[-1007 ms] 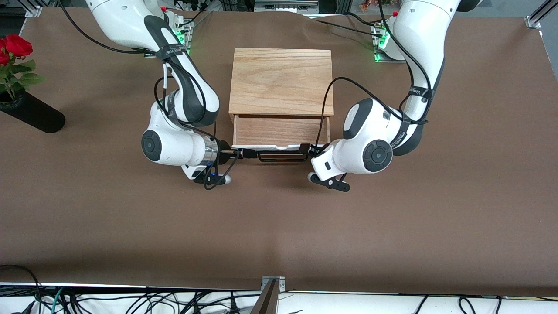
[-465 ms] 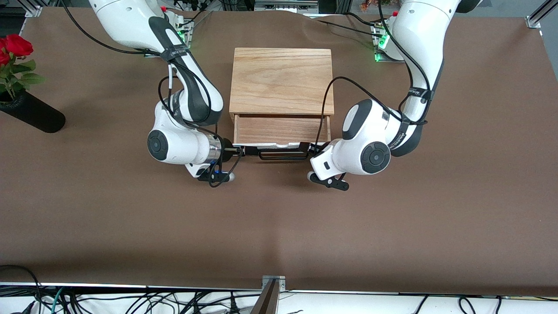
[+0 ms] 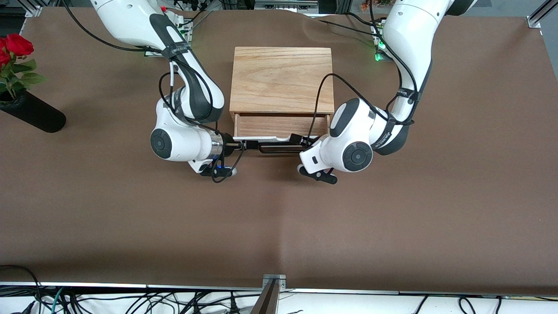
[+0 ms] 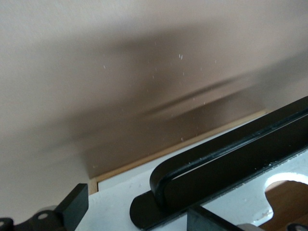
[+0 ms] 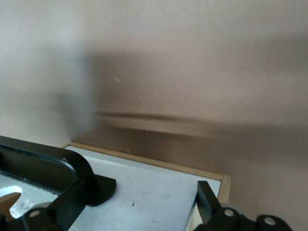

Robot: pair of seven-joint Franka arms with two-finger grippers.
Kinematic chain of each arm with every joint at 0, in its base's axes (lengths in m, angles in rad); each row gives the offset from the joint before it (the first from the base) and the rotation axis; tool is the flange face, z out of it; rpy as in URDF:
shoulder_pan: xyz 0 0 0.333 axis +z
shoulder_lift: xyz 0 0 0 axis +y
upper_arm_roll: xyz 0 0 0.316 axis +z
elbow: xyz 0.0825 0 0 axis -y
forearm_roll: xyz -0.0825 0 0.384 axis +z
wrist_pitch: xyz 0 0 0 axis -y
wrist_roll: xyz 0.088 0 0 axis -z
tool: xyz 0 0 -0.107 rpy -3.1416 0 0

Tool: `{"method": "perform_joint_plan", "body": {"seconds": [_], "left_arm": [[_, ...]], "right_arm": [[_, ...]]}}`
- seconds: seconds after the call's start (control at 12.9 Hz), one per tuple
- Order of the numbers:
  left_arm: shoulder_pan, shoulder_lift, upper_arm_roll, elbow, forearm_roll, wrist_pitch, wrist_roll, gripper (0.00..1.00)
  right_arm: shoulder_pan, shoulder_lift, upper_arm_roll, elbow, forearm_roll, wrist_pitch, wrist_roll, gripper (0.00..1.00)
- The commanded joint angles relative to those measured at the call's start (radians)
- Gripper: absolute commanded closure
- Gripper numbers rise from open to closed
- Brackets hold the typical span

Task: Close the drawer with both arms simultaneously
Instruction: 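Push the white drawer front into the cabinet with both grippers together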

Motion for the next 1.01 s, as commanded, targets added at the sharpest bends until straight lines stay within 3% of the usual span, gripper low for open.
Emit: {"method": "perform_joint_plan", "body": {"seconds": [0.0, 0.93], "left_arm": [[-0.034, -0.024, -0.005, -0.034, -0.021, -0.077, 0.021, 0.00], [-0.083, -0.032, -0.008, -0.022, -0.021, -0.249, 0.022, 0.00]], "right_arm": [[0.036, -0.027, 0.006, -0.088, 0.009, 0.003, -0.012, 0.00], [0.053, -0.041, 0.085, -0.189, 0.012, -0.043, 0.004, 0.00]]}}
